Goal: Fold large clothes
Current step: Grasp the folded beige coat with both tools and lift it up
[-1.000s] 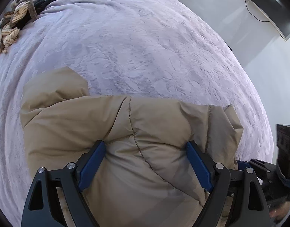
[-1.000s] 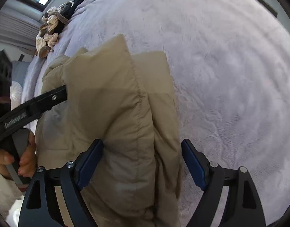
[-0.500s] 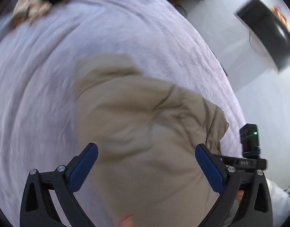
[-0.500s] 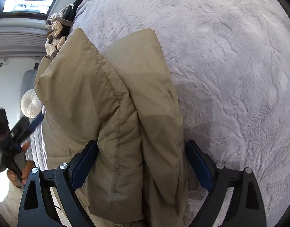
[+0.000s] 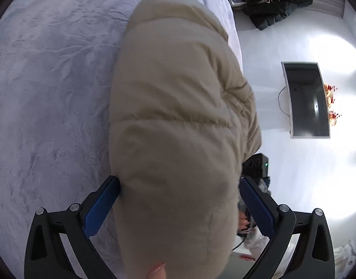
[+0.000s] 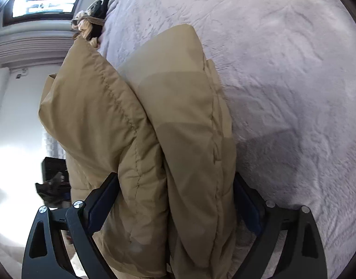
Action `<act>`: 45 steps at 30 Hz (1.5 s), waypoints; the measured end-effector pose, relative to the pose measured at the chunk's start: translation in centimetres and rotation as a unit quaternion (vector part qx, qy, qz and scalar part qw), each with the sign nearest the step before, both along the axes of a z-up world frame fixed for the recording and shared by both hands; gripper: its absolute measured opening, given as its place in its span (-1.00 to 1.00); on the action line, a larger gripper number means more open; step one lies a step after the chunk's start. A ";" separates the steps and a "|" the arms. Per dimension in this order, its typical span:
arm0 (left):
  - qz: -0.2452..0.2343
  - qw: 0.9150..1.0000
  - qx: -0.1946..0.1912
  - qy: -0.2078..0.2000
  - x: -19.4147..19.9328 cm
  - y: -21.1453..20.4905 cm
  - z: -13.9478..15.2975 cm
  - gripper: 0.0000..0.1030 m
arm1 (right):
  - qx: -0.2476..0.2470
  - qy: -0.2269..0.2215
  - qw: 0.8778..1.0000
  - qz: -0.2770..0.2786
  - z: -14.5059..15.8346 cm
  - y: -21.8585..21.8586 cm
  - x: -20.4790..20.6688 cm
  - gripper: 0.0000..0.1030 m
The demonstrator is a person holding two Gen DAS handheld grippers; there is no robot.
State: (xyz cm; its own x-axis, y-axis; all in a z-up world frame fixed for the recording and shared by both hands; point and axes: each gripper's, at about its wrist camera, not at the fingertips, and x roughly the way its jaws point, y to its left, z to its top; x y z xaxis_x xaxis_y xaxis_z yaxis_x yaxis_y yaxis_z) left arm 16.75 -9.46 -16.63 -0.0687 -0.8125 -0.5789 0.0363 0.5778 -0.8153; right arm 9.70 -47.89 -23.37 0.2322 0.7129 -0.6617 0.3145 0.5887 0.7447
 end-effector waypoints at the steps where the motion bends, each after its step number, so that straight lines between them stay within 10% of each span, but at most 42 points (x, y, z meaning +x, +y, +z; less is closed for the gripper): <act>1: -0.001 1.000 0.002 -0.002 0.0 -0.1 -0.3 1.00 | 0.008 -0.002 1.000 0.004 -0.2 0.0 0.2 0.83; 21: -0.034 0.999 0.015 0.027 -0.3 -3.5 -3.7 1.00 | 0.075 0.002 0.997 0.026 -2.2 2.9 3.8 0.85; 32: -0.023 1.000 0.000 0.006 -0.9 -3.9 -1.8 0.75 | 0.113 -0.015 0.993 -0.001 -0.5 3.0 2.2 0.06; 45: 0.000 0.999 -0.034 -0.035 -2.3 -0.4 2.6 0.73 | 0.140 -0.069 0.988 -0.007 3.4 3.5 -0.5 0.02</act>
